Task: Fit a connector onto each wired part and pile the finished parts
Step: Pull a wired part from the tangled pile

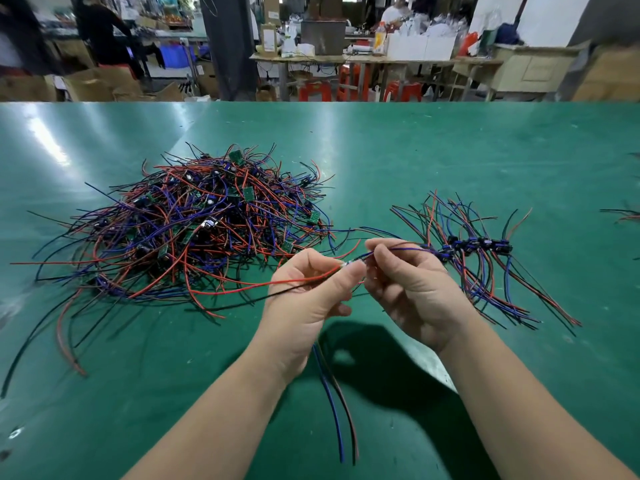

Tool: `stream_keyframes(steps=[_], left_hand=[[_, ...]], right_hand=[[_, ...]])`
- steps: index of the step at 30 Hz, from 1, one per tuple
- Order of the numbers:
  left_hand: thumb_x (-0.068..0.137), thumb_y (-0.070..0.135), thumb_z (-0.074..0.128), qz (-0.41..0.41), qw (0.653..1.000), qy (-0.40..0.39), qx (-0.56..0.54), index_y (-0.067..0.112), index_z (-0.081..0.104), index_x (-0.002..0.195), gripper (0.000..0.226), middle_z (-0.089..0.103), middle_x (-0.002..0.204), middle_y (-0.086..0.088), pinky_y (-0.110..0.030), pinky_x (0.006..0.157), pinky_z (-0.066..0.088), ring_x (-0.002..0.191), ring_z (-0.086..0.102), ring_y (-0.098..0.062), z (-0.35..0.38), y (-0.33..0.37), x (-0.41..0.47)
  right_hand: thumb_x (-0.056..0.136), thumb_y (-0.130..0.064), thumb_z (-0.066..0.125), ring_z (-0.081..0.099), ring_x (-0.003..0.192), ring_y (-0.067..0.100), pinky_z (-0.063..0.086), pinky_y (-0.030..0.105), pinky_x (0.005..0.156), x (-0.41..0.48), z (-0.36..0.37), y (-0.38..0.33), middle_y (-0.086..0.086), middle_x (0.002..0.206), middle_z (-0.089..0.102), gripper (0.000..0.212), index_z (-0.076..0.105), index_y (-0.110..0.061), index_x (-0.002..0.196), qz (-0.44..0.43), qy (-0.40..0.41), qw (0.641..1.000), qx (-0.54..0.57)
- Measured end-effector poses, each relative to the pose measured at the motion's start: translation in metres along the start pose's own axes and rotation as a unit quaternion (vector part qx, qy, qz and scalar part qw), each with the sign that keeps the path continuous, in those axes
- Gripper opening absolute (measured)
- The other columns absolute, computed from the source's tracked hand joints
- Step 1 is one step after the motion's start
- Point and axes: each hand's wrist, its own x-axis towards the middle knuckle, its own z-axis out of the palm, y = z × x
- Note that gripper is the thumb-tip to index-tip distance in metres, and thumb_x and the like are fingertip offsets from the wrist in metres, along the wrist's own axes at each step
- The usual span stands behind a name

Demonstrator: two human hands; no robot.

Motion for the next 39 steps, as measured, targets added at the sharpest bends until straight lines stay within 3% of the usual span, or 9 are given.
stream_keyframes(steps=[4, 8, 12, 14, 17, 20, 28, 32, 39], left_hand=[[0.062, 0.024, 0.085, 0.057, 0.987, -0.017, 0.150, 0.023, 0.067, 0.071, 0.020, 0.066, 0.067, 0.000, -0.028, 0.055, 0.050, 0.061, 0.057, -0.014, 0.001, -0.004, -0.003], [0.086, -0.009, 0.059, 0.006, 0.986, -0.049, 0.157, 0.018, 0.069, 0.091, 0.030, 0.074, 0.079, 0.003, -0.023, 0.061, 0.055, 0.070, 0.068, -0.008, 0.002, -0.005, -0.003], [0.081, 0.016, 0.071, -0.045, 0.994, 0.001, 0.100, 0.015, 0.072, 0.088, 0.007, 0.075, 0.078, -0.003, -0.025, 0.063, 0.058, 0.070, 0.071, -0.016, 0.003, -0.003, -0.001], [0.064, 0.028, 0.079, -0.050, 0.992, 0.019, 0.112, 0.012, 0.072, 0.085, 0.028, 0.074, 0.076, -0.008, -0.025, 0.063, 0.055, 0.068, 0.068, -0.017, 0.002, -0.008, -0.001], [0.068, 0.011, 0.081, -0.068, 0.987, 0.030, 0.141, 0.010, 0.072, 0.075, 0.011, 0.072, 0.068, -0.009, -0.021, 0.057, 0.053, 0.057, 0.063, -0.013, 0.002, -0.012, 0.001], [0.073, 0.000, 0.076, -0.138, 0.983, 0.009, 0.119, 0.009, 0.071, 0.067, 0.012, 0.069, 0.061, -0.009, -0.021, 0.052, 0.053, 0.052, 0.064, -0.015, -0.002, -0.008, 0.005], [0.078, -0.003, 0.072, -0.199, 0.971, -0.060, 0.119, -0.005, 0.067, 0.088, 0.012, 0.067, 0.060, -0.008, -0.020, 0.045, 0.049, 0.047, 0.061, -0.013, 0.002, -0.004, -0.001], [0.078, -0.002, 0.072, -0.203, 0.965, -0.096, 0.136, 0.003, 0.069, 0.074, 0.007, 0.067, 0.061, -0.008, -0.021, 0.048, 0.051, 0.049, 0.063, -0.015, 0.006, -0.007, -0.005], [0.078, 0.007, 0.077, -0.209, 0.953, -0.127, 0.178, 0.012, 0.070, 0.074, 0.009, 0.072, 0.071, -0.008, -0.020, 0.054, 0.052, 0.062, 0.070, -0.017, 0.006, -0.008, -0.012]], right_hand=[[0.069, -0.012, 0.062, 0.061, 0.058, 0.004, 0.050, 0.014, 0.054, 0.003, 0.000, -0.004, -0.001, 0.064, 0.065, 0.017, 0.078, -0.013, 0.075, 0.024, 0.029, 0.998, 0.046], [0.068, -0.008, 0.063, 0.058, 0.051, 0.003, 0.039, 0.008, 0.040, 0.003, -0.005, -0.012, 0.000, 0.064, 0.066, 0.028, 0.069, -0.008, 0.095, 0.004, 0.065, 0.998, 0.008], [0.063, -0.006, 0.070, 0.059, 0.053, 0.007, 0.046, 0.014, 0.052, 0.004, -0.006, -0.008, 0.000, 0.063, 0.067, 0.025, 0.069, -0.010, 0.088, -0.049, 0.101, 0.988, -0.103], [0.069, -0.001, 0.072, 0.057, 0.054, 0.008, 0.046, 0.015, 0.055, 0.004, -0.004, -0.002, 0.000, 0.063, 0.067, 0.019, 0.071, -0.012, 0.083, -0.056, 0.107, 0.979, -0.166], [0.078, 0.004, 0.069, 0.057, 0.054, 0.009, 0.048, 0.017, 0.056, 0.005, -0.002, 0.004, 0.000, 0.064, 0.068, 0.017, 0.072, -0.012, 0.080, -0.055, 0.105, 0.973, -0.199], [0.082, 0.007, 0.063, 0.063, 0.059, 0.011, 0.050, 0.018, 0.056, 0.005, -0.002, 0.004, 0.003, 0.063, 0.068, 0.015, 0.070, -0.007, 0.080, -0.034, 0.103, 0.977, -0.182], [0.091, 0.005, 0.052, 0.066, 0.054, 0.014, 0.054, 0.019, 0.054, 0.012, -0.018, -0.019, 0.008, 0.062, 0.068, 0.012, 0.062, 0.001, 0.084, -0.020, 0.154, 0.985, -0.074], [0.092, 0.000, 0.053, 0.069, 0.059, 0.014, 0.055, 0.020, 0.060, 0.014, -0.033, -0.031, 0.006, 0.066, 0.071, 0.011, 0.063, -0.003, 0.088, -0.022, 0.190, 0.979, -0.073], [0.082, 0.004, 0.066, 0.070, 0.060, 0.019, 0.055, 0.021, 0.055, 0.015, -0.045, -0.041, 0.010, 0.065, 0.070, 0.006, 0.065, -0.002, 0.083, -0.090, 0.244, 0.964, -0.046]])
